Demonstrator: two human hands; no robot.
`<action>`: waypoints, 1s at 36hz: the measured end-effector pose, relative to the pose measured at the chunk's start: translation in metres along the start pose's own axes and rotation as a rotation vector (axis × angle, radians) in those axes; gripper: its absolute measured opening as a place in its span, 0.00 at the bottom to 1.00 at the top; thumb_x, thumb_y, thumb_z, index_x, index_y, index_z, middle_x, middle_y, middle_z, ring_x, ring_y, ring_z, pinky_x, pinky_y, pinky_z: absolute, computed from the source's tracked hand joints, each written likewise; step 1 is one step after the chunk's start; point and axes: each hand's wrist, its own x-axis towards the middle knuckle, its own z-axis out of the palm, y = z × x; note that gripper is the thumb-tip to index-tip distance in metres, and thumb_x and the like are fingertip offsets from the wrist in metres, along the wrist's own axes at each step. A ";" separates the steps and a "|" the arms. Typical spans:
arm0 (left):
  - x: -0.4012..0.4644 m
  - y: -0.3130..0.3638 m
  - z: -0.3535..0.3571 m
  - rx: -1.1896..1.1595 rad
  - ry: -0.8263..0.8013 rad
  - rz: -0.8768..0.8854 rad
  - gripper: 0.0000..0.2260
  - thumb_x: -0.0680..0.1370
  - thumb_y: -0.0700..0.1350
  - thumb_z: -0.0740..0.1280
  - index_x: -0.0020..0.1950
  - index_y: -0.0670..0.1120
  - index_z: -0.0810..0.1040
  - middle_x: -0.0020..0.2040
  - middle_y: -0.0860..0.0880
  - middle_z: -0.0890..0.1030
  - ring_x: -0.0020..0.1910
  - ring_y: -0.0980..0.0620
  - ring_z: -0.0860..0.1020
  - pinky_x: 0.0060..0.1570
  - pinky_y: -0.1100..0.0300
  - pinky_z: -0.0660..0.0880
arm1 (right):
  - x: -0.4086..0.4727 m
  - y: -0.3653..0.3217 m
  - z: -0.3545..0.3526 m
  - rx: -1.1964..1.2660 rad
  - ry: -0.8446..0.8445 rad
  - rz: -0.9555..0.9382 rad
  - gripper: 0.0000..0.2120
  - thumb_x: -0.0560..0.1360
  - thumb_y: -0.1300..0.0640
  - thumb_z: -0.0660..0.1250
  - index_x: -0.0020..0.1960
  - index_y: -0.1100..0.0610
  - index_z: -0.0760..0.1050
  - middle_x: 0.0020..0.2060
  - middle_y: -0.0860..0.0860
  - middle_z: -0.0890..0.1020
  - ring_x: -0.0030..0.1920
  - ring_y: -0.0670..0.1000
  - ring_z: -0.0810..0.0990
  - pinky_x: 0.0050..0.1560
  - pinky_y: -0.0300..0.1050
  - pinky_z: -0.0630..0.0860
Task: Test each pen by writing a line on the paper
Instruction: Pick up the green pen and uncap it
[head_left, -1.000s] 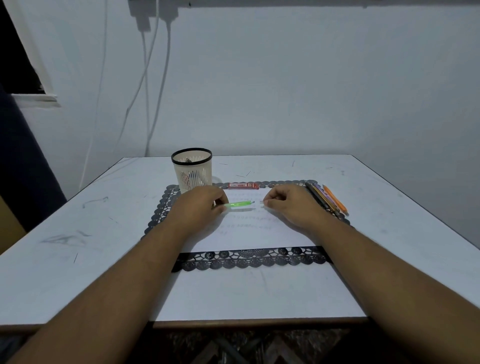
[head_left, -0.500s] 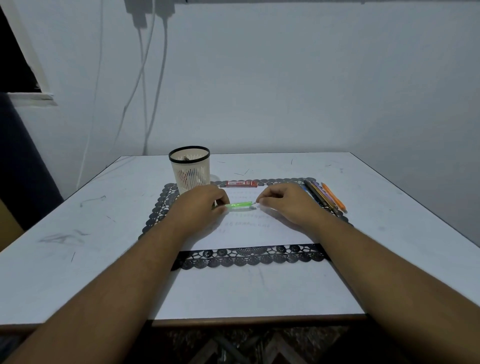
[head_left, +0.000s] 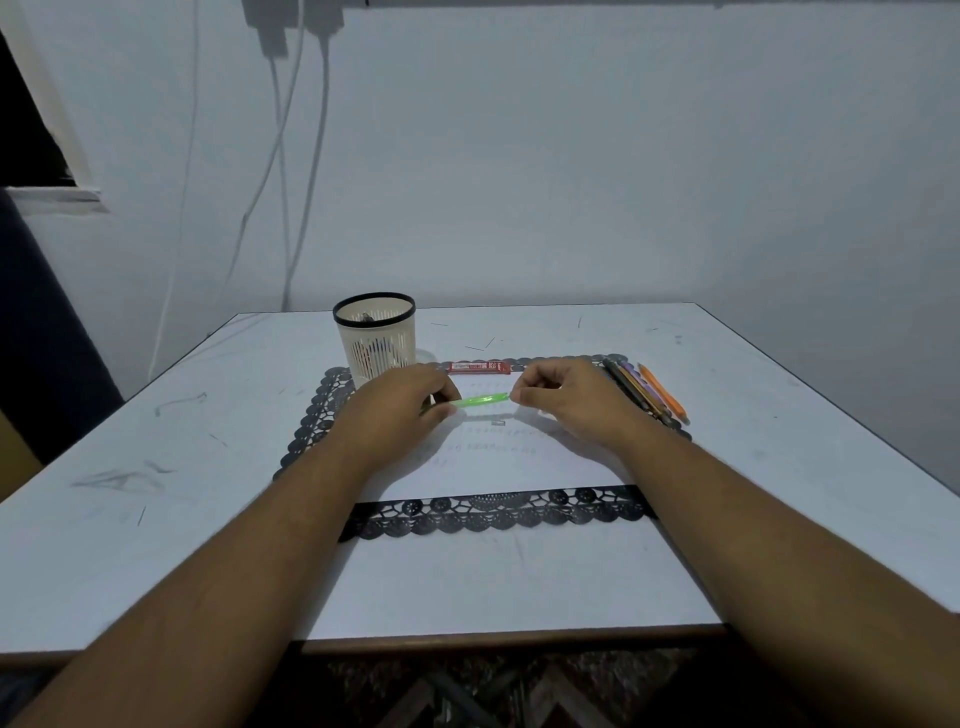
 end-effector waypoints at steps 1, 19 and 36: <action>0.000 0.001 0.000 -0.003 0.000 0.001 0.03 0.81 0.49 0.69 0.50 0.53 0.82 0.46 0.58 0.80 0.45 0.57 0.77 0.40 0.62 0.69 | 0.000 0.000 -0.001 0.003 -0.001 0.002 0.04 0.79 0.62 0.73 0.47 0.61 0.84 0.40 0.54 0.80 0.40 0.47 0.77 0.38 0.32 0.74; -0.003 -0.012 -0.007 -0.283 -0.093 -0.045 0.04 0.77 0.44 0.75 0.45 0.52 0.85 0.41 0.57 0.83 0.43 0.59 0.79 0.41 0.67 0.74 | 0.007 0.006 -0.023 -0.087 0.007 0.047 0.06 0.80 0.60 0.71 0.46 0.57 0.85 0.41 0.40 0.86 0.40 0.31 0.80 0.49 0.36 0.73; -0.006 0.005 0.005 -0.216 -0.224 0.009 0.03 0.76 0.46 0.75 0.45 0.54 0.83 0.38 0.56 0.80 0.36 0.60 0.74 0.38 0.61 0.71 | 0.001 0.007 0.010 -0.293 -0.115 0.001 0.03 0.76 0.57 0.75 0.43 0.53 0.86 0.39 0.46 0.87 0.42 0.44 0.83 0.46 0.41 0.77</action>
